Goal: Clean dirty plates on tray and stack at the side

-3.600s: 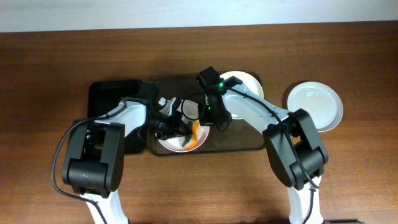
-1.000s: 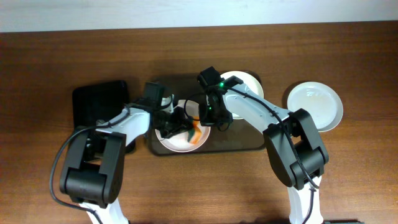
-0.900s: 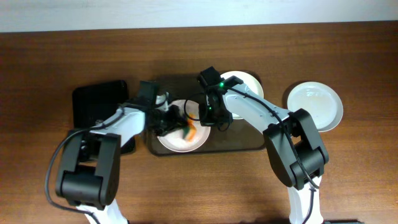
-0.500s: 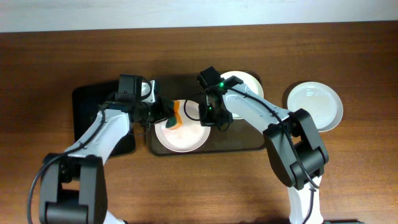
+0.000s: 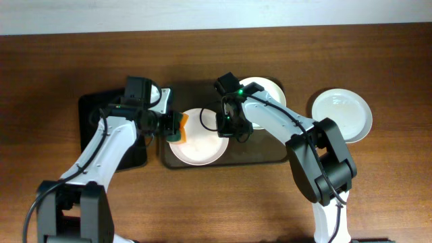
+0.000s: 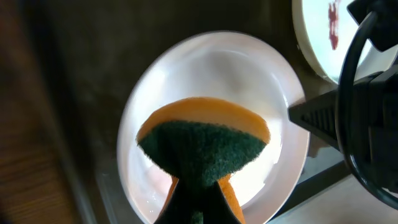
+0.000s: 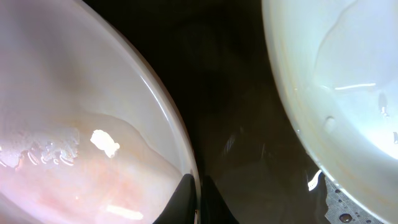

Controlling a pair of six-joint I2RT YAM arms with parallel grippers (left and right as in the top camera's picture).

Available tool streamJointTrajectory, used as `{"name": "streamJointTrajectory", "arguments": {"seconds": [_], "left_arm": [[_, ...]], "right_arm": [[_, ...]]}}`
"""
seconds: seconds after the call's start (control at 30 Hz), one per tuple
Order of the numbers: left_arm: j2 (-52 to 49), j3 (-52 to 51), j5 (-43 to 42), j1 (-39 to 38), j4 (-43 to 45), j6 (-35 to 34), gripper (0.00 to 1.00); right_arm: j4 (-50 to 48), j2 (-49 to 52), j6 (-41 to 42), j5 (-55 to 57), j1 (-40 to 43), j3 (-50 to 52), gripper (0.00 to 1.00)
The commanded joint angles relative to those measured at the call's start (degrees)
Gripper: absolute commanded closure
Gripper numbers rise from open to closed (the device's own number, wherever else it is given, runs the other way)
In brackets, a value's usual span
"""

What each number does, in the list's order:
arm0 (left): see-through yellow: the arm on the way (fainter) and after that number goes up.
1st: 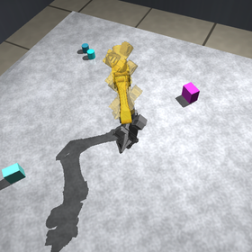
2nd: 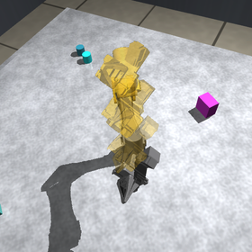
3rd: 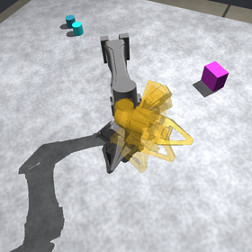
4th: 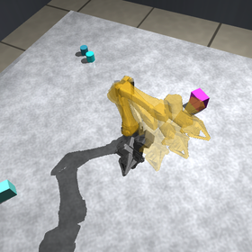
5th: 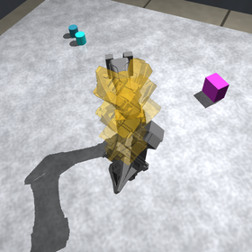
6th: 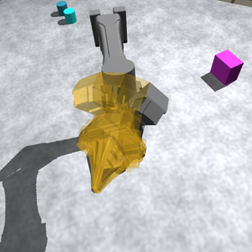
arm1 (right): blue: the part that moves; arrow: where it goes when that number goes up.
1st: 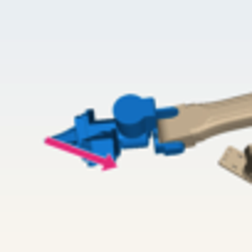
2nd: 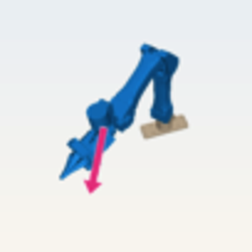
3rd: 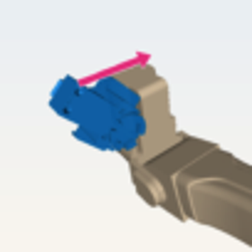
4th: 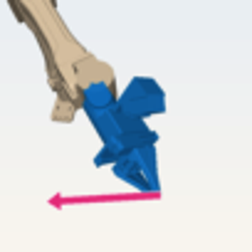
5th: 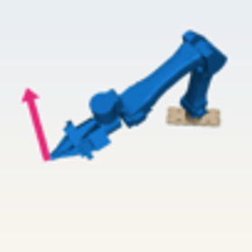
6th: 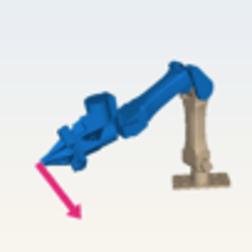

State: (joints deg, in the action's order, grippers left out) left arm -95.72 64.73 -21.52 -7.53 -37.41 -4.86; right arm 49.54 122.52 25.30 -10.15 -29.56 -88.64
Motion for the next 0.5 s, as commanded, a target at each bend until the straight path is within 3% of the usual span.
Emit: {"name": "streamJointTrajectory", "arguments": {"seconds": [0.0,0.47], "left_arm": [[2.27,4.90,7.65,0.09,-2.80,4.09,1.00],[2.27,5.70,14.62,12.57,-10.84,4.04,1.00]], "right_arm": [[1.05,-0.50,-2.64,1.95,0.39,0.17,0.96],[4.48,-13.46,-10.12,19.74,0.33,0.17,0.96]]}}
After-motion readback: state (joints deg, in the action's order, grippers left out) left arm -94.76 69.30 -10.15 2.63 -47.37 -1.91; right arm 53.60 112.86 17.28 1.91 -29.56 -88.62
